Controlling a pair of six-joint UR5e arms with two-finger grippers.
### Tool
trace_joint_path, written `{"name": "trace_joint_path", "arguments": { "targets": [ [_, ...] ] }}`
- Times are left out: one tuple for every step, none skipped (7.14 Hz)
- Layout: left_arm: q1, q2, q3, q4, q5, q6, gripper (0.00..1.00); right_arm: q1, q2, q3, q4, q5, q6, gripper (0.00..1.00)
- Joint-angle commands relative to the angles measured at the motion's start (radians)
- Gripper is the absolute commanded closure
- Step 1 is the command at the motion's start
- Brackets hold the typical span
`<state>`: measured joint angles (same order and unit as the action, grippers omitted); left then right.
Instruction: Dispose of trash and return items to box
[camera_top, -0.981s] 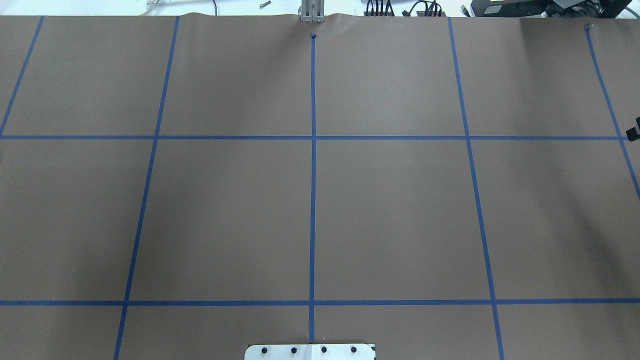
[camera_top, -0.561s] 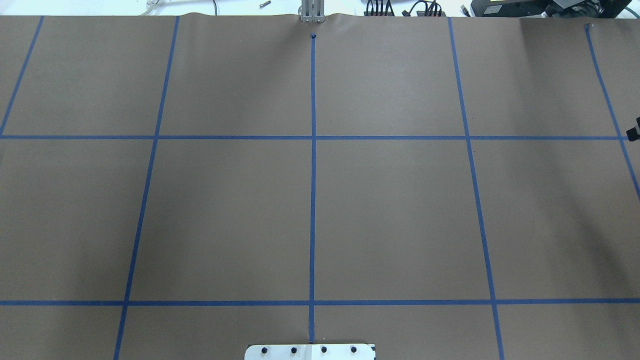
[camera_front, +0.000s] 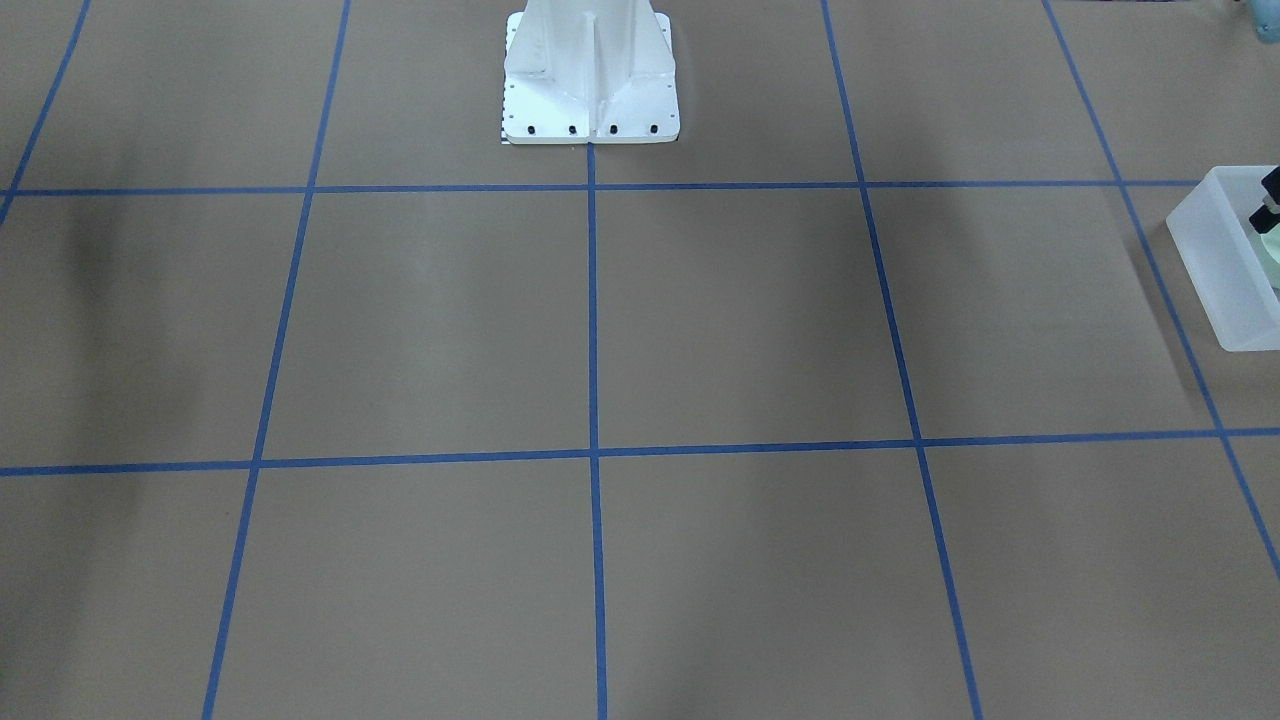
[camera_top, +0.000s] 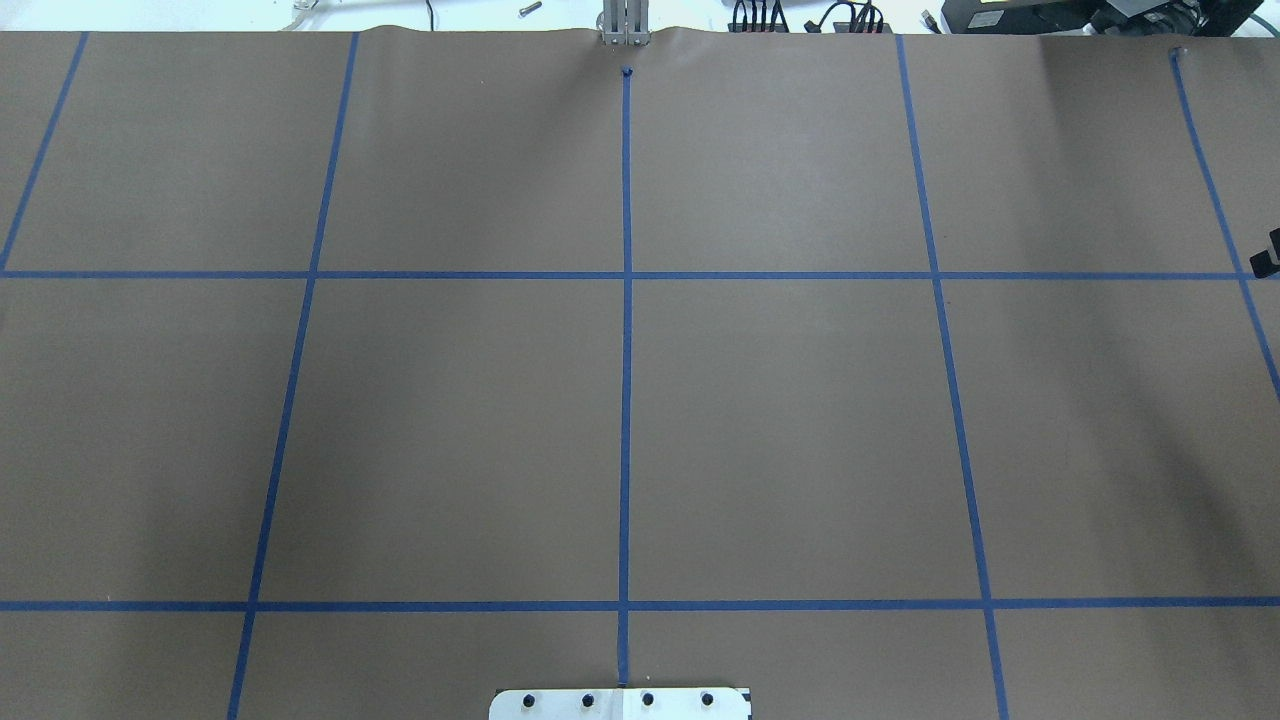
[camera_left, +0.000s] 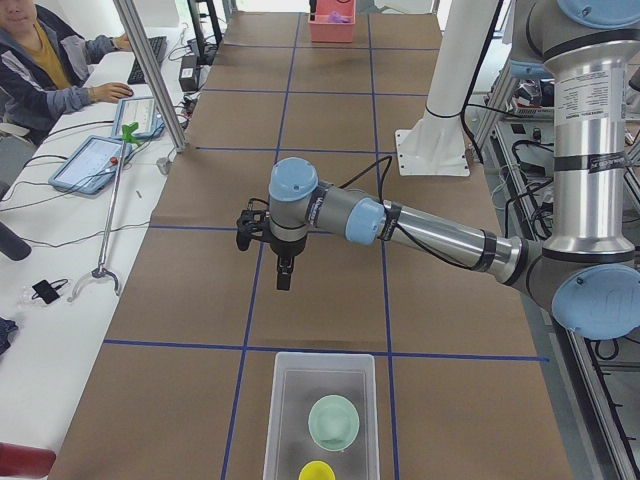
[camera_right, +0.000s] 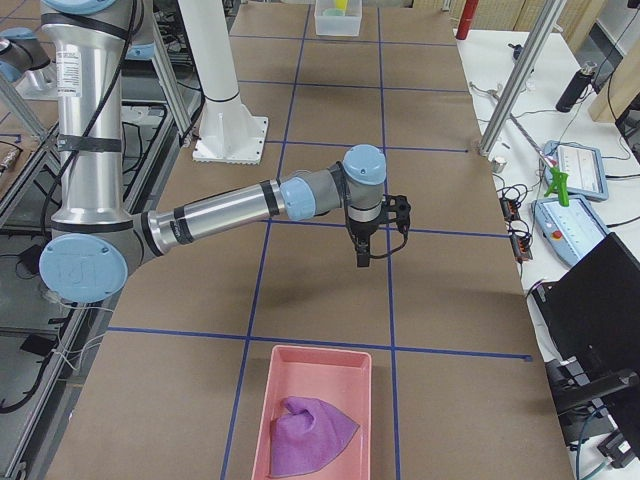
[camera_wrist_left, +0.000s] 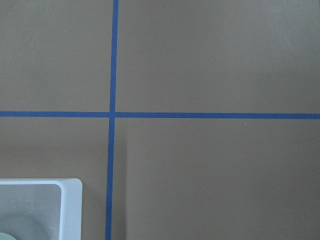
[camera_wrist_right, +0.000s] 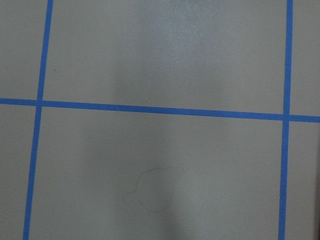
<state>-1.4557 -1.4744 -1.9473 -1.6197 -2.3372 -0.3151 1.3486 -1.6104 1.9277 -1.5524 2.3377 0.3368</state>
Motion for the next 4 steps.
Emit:
{"name": "trace_joint_path", "arguments": {
  "targets": [
    [0.000,0.000,0.001,0.000,-0.001,0.001,0.02,0.004,0.001,0.004,0.000,-0.001,-0.001,0.00],
    [-0.002,0.000,-0.004,0.000,-0.001,0.001,0.02,0.003,0.000,0.004,0.000,-0.001,-0.001,0.00],
    [-0.002,0.000,0.001,0.000,-0.001,0.001,0.02,0.003,0.003,-0.001,0.002,-0.001,-0.001,0.00],
    [0.000,-0.001,0.007,0.000,0.001,0.001,0.02,0.003,0.004,-0.006,0.002,-0.003,0.004,0.00]
  ]
}}
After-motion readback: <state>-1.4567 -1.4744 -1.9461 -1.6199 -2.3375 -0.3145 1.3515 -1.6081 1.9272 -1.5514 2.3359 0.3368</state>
